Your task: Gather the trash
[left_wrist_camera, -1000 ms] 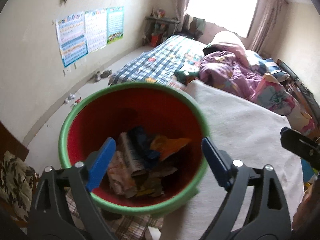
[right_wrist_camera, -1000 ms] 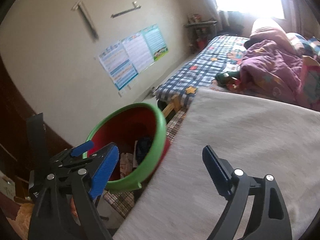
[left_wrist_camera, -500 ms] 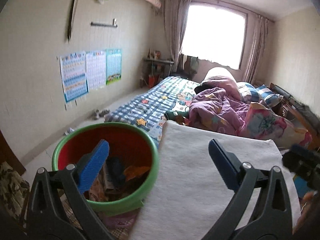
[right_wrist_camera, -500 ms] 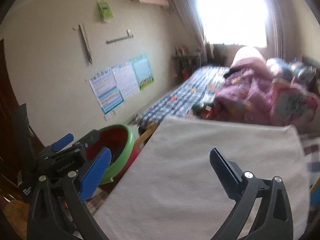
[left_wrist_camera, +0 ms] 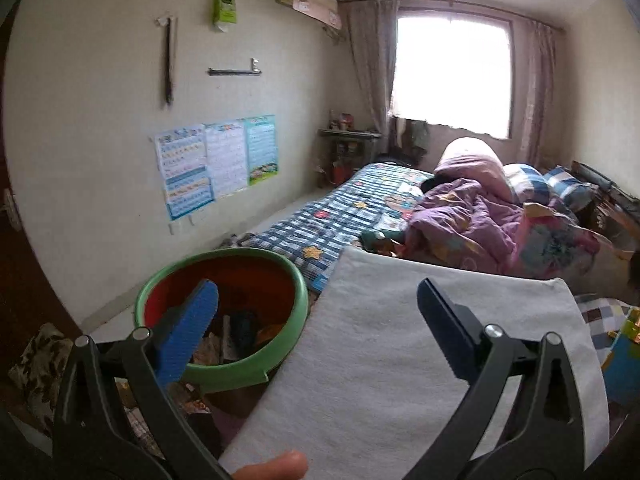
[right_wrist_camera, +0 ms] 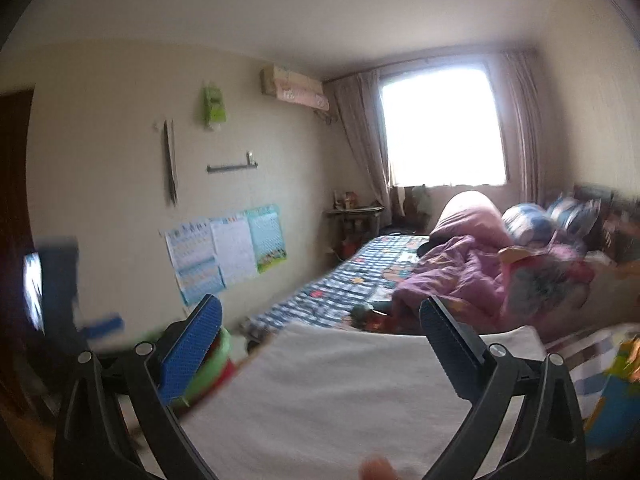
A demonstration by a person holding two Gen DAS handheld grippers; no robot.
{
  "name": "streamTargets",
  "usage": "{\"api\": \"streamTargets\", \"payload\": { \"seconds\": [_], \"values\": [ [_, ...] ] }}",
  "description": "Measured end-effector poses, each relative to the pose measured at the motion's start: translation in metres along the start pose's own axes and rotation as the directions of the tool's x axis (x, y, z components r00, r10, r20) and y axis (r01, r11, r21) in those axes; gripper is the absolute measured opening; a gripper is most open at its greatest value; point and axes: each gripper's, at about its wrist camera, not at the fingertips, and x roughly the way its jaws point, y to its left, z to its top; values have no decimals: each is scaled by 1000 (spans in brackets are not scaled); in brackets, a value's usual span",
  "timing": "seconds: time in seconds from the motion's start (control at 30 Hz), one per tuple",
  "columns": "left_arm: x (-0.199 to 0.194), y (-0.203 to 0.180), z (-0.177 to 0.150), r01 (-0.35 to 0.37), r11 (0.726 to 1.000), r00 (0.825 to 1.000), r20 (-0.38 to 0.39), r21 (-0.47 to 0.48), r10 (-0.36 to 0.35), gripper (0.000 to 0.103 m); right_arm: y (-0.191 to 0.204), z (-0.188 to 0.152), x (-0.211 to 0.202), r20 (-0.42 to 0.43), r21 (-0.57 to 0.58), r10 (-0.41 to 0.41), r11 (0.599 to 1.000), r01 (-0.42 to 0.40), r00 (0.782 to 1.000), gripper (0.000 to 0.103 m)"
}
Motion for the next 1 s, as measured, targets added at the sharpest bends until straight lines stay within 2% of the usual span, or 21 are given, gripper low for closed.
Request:
{"api": "streamTargets", "payload": {
  "seconds": [0.07, 0.13, 0.47, 1.0],
  "values": [
    [-10, -5, -2, -51, 999, 998, 37, 12, 51, 98, -5, -4, 0, -34, 2, 28, 1000, -28, 999, 96],
    [-16, -9, -3, -64, 998, 997, 41, 18, 63, 98, -9, -6, 3, -43, 28, 49, 998, -48, 998, 96],
    [-20, -12, 1, -80, 997, 997, 6, 9, 79, 98, -16, -11, 16, -91, 55, 79, 996, -75, 993, 96],
    [-9, -19, 8, -77, 996, 996, -40, 33, 78, 98, -22, -18, 24, -125, 81, 72, 995, -62, 990, 96]
  ]
}}
